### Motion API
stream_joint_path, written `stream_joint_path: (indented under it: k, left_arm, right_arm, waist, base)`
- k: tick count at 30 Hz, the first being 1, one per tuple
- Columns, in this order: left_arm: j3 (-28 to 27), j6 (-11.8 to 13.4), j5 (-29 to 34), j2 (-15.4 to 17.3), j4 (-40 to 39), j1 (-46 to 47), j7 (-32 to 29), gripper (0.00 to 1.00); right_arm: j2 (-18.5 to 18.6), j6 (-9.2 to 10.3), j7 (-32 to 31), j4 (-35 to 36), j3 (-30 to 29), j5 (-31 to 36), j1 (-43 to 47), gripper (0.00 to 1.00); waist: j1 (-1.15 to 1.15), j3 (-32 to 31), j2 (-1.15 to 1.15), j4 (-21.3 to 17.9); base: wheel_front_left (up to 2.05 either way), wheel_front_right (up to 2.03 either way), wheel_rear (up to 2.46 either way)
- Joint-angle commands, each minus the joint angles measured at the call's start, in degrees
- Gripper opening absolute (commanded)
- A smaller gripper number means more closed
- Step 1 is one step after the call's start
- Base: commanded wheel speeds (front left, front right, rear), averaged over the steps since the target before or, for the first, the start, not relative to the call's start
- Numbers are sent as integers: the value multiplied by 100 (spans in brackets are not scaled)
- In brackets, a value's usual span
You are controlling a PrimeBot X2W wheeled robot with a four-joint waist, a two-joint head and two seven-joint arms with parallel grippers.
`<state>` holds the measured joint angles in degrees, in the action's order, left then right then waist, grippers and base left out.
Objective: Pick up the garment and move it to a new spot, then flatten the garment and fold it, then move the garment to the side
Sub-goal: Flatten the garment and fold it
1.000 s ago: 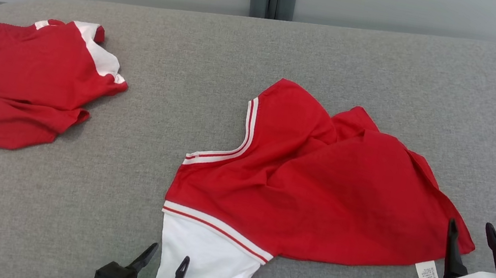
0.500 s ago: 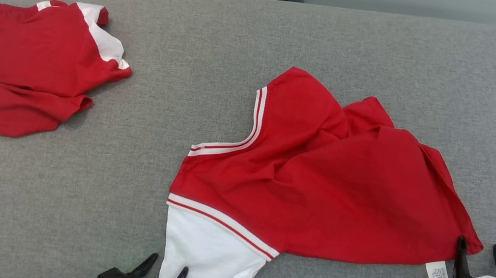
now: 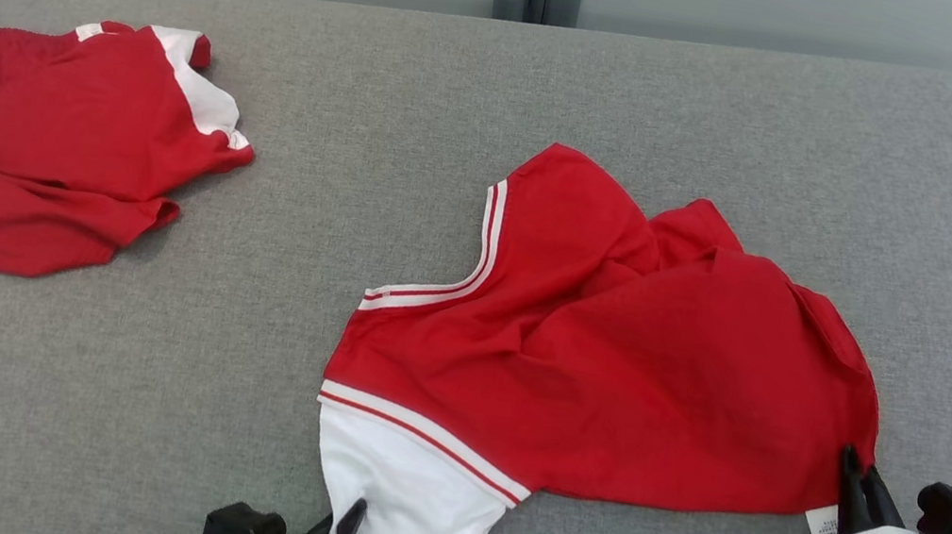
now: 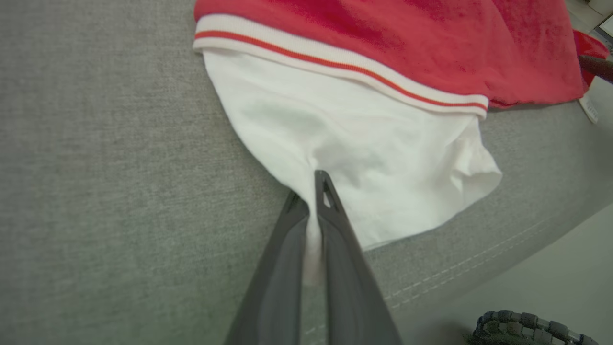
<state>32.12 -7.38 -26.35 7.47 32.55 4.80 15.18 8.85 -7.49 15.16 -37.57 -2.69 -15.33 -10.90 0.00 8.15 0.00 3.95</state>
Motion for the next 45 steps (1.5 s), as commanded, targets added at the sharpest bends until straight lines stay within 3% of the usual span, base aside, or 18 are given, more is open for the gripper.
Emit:
stream_joint_path:
  k: [1,8,14,21,26,32,38,45]
  left_arm:
    - [-83,-18,-116,12,-151,90,-5,0]
    - [-459,-18,-437,269,-961,584,-3,0]
    - [-462,-18,-807,647,-1254,1906,-164,0]
    - [-642,-18,-1635,1057,-712,4278,-824,0]
    - [-951,-18,-2096,1086,150,6273,-1161,0]
    - [-839,-18,-1874,1036,965,8477,-1105,0]
    - [-589,-18,-1809,1008,1432,9725,-882,0]
    - [-324,-18,-2069,1006,1754,10134,-638,0]
  right_arm:
    - [17,1,-1,205,69,-78,44,0]
    - [150,1,0,1150,564,-327,-231,0]
    - [371,2,0,1334,939,-618,-1229,0]
    - [427,2,-184,504,1174,-1193,-3416,0]
    - [346,2,-500,-328,987,-1676,-5328,0]
    - [298,2,-543,-1230,815,-1677,-7364,0]
    - [396,2,-403,-1951,829,-1484,-8578,0]
    - [328,2,-230,-2417,1072,-1451,-9102,0]
  waist:
    - [0,-50,0,-41]
    - [0,-102,0,-195]
    - [0,140,0,-353]
    - [0,913,0,-591]
    - [0,1612,0,-702]
    - [0,2166,0,-817]
    - [0,2265,0,-848]
    - [0,2351,0,-820]
  base:
    - [0,0,0]
    - [0,0,0]
    - [0,0,0]
    - [0,0,0]
    - [0,0,0]
    - [0,0,0]
    - [0,0,0]
    - [0,0,0]
